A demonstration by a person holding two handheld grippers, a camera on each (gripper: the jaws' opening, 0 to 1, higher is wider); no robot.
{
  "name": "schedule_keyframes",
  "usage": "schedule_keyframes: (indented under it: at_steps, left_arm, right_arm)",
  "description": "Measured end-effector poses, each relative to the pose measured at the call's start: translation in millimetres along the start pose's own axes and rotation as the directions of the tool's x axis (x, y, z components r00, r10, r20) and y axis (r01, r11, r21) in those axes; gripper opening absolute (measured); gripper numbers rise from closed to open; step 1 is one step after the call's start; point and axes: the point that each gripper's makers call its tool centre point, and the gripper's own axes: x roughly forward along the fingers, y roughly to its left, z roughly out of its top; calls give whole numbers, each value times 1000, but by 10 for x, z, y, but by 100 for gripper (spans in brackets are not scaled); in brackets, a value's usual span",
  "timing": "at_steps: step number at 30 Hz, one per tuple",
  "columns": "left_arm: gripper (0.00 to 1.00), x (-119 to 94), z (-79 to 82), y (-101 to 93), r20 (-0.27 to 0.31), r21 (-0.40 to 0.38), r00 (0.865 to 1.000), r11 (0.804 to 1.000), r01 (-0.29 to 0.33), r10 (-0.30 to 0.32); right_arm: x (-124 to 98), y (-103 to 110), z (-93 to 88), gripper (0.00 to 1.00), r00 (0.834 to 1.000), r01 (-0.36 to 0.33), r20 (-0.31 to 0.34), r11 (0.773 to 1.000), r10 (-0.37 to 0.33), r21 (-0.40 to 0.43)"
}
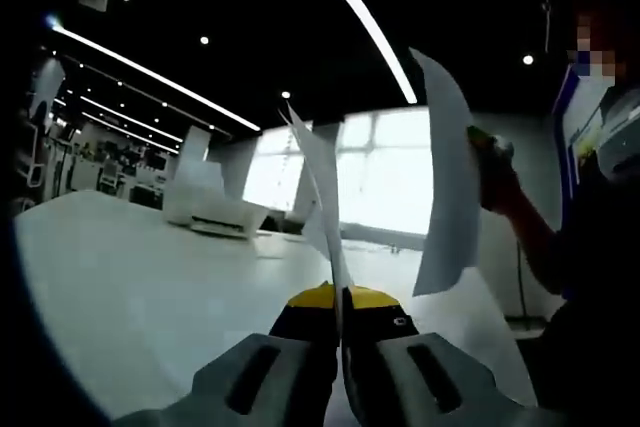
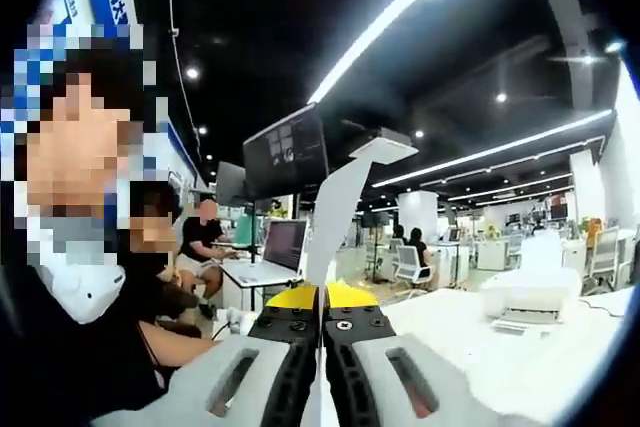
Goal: Organize the stack of printing papers by aligning and flattening the scattered papers on the table
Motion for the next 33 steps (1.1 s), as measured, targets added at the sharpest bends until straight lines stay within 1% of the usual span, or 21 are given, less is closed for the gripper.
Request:
schedule_keyframes:
  at_steps: [3,7,8,11,13,15,18,21,22,25,28,31,32,33]
  left_arm:
    - [6,2,0,-2,1,0,1000,1000,0,0]
    - [6,3,1,-4,1,-1,1000,1000,1,-1]
    - [6,3,0,-5,1,0,1000,1000,1,-1]
    - [6,3,1,-9,1,0,1000,1000,1,-1]
    - [6,3,3,-13,1,0,1000,1000,1,-1]
    - [6,2,6,-16,2,0,1000,1000,1,-1]
    - [6,0,7,-19,2,-1,1000,1000,2,-2]
    - [6,15,3,-62,2,0,1000,1000,2,-2]
    - [6,18,2,-72,2,-1,1000,1000,2,-2]
    - [6,17,5,-85,3,-1,1000,1000,2,-2]
    - [6,18,5,-87,4,-1,1000,1000,2,-2]
    - [6,17,4,-88,4,-3,1000,1000,2,-2]
    - [6,17,4,-90,4,-3,1000,1000,2,-2]
    - [6,18,4,-92,4,-3,1000,1000,2,-2]
  right_arm:
    - [34,147,-37,0,999,-49,-5,999,49,19]
    - [63,335,-68,0,993,-121,-4,991,122,48]
    - [65,395,-71,0,989,-149,3,986,149,69]
    - [69,492,-89,0,979,-201,19,974,201,107]
    - [77,516,-136,0,975,-222,17,966,222,134]
    - [102,533,-223,0,971,-238,15,955,239,176]
    - [169,432,-461,0,978,-197,-23,955,207,220]
    - [223,285,-658,0,985,-157,-27,941,173,299]
    - [246,233,-757,0,985,-146,-38,938,166,314]
    - [310,47,-1039,0,988,-97,-80,940,130,326]
    - [352,-101,-1208,0,990,-60,-103,939,100,339]
    - [375,-230,-1285,0,992,-36,-103,940,75,340]
    - [380,-241,-1294,0,992,-33,-105,941,72,337]
    - [394,-291,-1348,0,991,-16,-123,947,59,322]
